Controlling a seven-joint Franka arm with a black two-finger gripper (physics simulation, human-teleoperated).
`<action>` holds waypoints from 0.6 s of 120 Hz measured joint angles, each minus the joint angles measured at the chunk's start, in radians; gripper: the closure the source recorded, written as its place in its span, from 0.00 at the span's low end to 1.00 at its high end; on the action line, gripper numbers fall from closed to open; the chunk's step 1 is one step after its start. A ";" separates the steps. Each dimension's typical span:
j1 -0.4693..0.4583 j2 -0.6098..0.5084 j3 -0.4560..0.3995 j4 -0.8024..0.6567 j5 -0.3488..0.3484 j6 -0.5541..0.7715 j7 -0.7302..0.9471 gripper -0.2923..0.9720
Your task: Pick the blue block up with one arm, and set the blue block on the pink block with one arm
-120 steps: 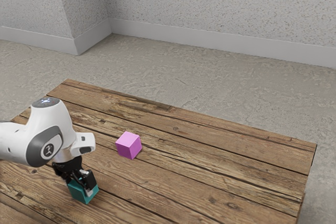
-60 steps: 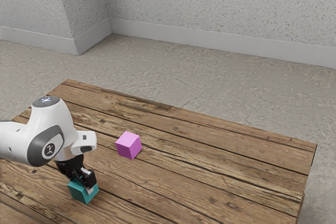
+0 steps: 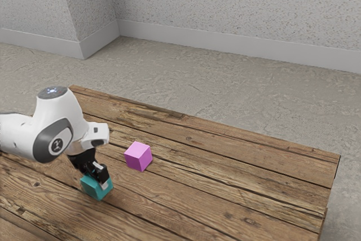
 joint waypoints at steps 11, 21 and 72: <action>0.000 -0.022 0.002 0.065 0.010 -0.043 -0.003 0.54; 0.000 -0.040 0.003 0.103 0.011 -0.085 -0.006 0.54; -0.005 0.253 0.008 0.441 -0.085 -0.217 -0.054 0.57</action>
